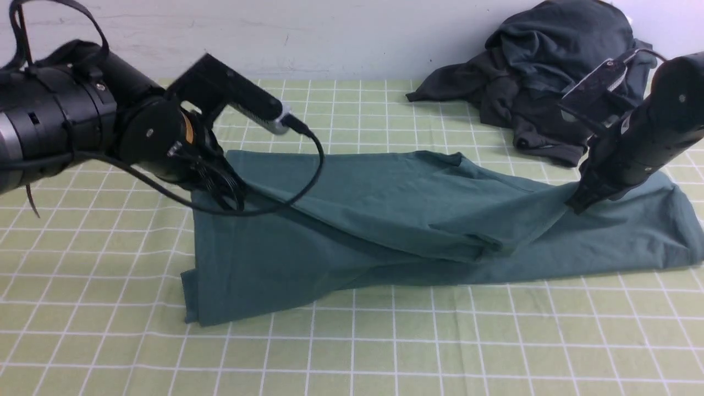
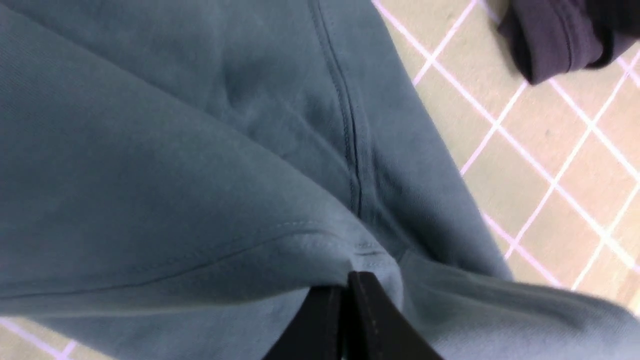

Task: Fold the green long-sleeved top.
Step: Use both arms to drag the lower edge of the fabric forward and fold it over the upper edge

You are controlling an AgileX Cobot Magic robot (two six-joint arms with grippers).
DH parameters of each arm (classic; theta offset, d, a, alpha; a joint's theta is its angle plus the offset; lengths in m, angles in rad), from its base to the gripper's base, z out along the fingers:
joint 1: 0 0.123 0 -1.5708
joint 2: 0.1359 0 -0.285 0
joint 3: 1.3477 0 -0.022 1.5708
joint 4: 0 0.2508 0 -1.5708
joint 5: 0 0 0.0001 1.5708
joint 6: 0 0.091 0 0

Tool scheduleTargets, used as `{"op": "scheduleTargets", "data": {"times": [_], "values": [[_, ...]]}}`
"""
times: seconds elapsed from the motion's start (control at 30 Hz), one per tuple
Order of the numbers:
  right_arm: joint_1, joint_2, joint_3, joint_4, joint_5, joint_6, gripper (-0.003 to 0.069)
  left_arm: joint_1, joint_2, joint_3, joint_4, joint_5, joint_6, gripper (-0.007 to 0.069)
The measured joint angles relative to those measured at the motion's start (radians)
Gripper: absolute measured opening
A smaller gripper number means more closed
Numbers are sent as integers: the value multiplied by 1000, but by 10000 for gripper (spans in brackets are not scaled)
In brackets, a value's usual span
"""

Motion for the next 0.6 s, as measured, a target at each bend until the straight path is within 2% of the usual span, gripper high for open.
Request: {"op": "scheduleTargets", "data": {"times": [0.1,0.23,0.43,0.53,0.57,0.6], "values": [[0,0,0,0,-52,-27,-3,40,41,-63,22,-11,-48,-3],[0,37,-23,0,-172,-76,-3,120,190,-247,42,-24,-120,-3],[0,143,-94,0,-178,-83,-3,133,378,-437,48,-30,-168,-3],[0,203,-144,0,-147,-83,-3,125,472,-543,10,86,-137,-3],[0,215,-156,0,-132,-83,-3,124,487,-561,-8,135,-101,-3],[0,225,-171,0,-109,-83,-3,123,497,-583,-54,220,-13,-1]]}}
